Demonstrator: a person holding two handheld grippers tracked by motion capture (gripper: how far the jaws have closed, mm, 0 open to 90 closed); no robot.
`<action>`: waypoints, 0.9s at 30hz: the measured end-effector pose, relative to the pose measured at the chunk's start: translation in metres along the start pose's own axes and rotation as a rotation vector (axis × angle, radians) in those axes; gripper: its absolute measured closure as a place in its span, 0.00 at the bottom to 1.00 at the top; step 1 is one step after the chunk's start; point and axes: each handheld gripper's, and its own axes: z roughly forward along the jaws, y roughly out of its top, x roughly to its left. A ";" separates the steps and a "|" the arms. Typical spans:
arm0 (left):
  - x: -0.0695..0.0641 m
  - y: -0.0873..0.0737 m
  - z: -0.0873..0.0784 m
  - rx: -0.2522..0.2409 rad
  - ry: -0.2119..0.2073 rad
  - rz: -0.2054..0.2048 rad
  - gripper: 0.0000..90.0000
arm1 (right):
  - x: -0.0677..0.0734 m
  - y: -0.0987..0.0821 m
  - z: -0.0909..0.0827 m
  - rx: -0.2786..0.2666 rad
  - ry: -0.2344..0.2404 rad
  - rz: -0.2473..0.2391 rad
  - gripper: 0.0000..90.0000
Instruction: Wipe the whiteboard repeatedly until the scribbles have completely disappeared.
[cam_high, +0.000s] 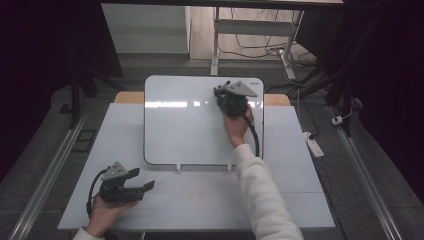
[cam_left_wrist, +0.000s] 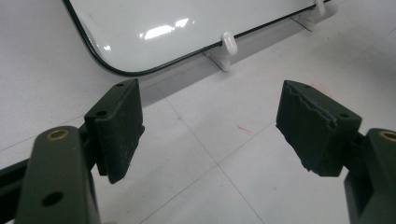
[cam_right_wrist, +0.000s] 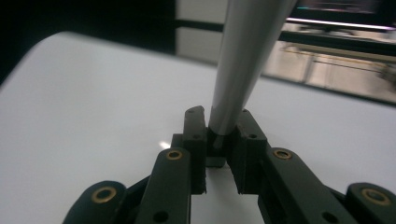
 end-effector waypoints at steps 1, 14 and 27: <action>0.000 0.000 0.000 0.001 -0.001 -0.002 0.26 | -0.008 0.000 -0.003 -0.010 -0.030 0.030 0.86; 0.001 0.001 0.000 -0.003 -0.002 0.000 0.26 | -0.010 -0.003 -0.006 -0.018 -0.043 0.022 0.86; -0.001 0.003 0.002 0.000 -0.007 0.008 0.26 | 0.015 -0.005 0.001 -0.008 0.018 -0.008 0.86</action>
